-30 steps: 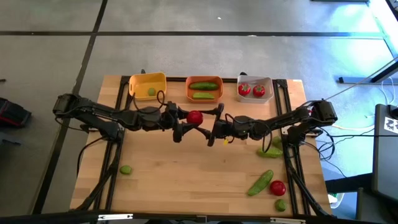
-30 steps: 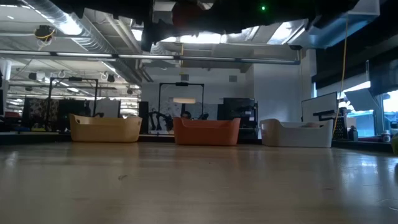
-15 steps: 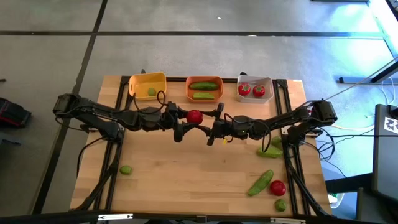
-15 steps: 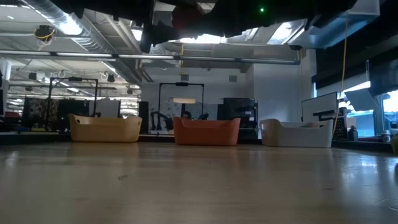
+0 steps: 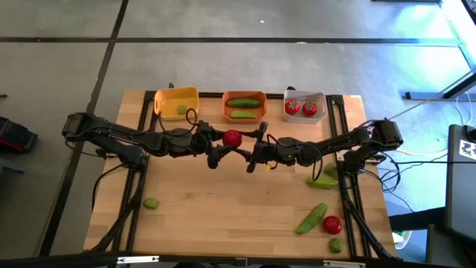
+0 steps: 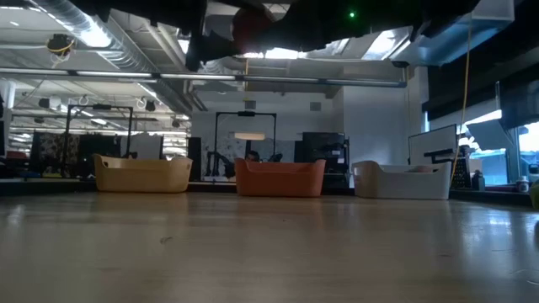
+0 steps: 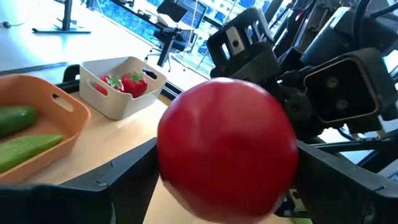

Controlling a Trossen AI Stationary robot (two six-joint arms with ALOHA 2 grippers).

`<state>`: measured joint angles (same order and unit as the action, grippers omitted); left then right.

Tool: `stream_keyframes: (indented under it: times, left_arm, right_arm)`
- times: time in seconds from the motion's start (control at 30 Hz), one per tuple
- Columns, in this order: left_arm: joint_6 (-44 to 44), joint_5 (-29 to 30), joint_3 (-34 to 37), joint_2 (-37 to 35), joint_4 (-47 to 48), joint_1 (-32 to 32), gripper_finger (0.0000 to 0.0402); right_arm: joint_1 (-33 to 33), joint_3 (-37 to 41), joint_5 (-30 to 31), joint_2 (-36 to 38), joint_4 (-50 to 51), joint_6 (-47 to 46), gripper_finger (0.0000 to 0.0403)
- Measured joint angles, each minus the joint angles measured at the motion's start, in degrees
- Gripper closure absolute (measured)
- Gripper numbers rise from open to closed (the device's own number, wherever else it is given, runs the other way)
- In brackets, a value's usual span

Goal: Sort produce into baskets
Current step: Put the tomato into the white bin

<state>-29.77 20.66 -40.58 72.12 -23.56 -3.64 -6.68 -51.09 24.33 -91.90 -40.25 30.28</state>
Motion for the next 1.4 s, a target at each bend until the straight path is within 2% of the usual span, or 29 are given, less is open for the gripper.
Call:
stream_keyframes:
  times: [0.47,0.57,0.7,0.83,1.03,1.4]
  left_arm:
    - [5.71,0.82,0.07,-12.58,18.14,0.04,0.0072]
    - [6.06,3.05,0.07,-15.24,22.41,0.04,0.0071]
    - [5.78,8.02,0.09,-16.96,28.72,0.04,0.0071]
    - [4.87,10.51,0.11,-15.90,32.23,0.04,0.0071]
    - [7.68,10.56,0.11,-11.20,32.38,-0.48,0.0070]
    - [8.10,10.54,0.13,-1.33,31.86,-0.46,0.0070]
  right_arm:
    - [-0.06,0.20,0.56,0.02,1.90,-1.88,0.0172]
    - [-0.04,0.24,0.97,0.02,3.12,-2.79,0.0172]
    - [-0.04,0.24,5.94,0.02,4.34,-2.86,0.0171]
    - [1.39,0.31,12.31,0.43,8.99,-2.85,0.0171]
    - [5.83,0.37,19.75,1.99,20.97,-3.04,0.0171]
    - [20.10,0.35,16.95,11.35,43.56,-14.75,0.0171]
